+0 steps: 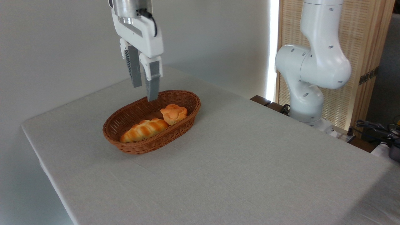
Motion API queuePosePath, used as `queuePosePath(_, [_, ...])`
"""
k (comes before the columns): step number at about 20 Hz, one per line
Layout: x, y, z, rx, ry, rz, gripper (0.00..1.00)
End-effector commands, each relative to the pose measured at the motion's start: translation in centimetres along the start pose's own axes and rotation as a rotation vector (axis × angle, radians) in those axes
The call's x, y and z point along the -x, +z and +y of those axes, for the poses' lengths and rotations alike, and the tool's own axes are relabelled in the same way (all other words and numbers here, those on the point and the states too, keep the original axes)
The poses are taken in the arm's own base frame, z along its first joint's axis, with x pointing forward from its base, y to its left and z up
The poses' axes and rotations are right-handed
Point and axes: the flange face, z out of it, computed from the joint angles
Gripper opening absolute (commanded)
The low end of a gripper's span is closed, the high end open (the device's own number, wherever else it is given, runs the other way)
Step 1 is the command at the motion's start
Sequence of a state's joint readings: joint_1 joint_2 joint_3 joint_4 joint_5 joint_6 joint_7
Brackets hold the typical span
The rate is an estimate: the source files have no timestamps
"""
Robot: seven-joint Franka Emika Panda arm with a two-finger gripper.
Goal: Put bread into the basket
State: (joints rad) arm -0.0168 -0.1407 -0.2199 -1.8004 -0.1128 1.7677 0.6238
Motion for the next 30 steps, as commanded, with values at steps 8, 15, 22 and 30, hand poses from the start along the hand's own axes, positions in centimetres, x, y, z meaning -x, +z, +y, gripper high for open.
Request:
queuePosePath(8, [4.6,-3.4,-9.7,0.016,-0.058,-0.044,1.0])
queuePosePath(15, [4.7,-3.2,-9.5,0.027,-0.061,-0.065,1.0])
queuePosePath(22, [5.0,-4.1,-9.1,0.046,-0.06,-0.094,1.0])
queuePosePath(30, [5.5,-4.2,-9.5,0.032,-0.063,-0.105,1.0])
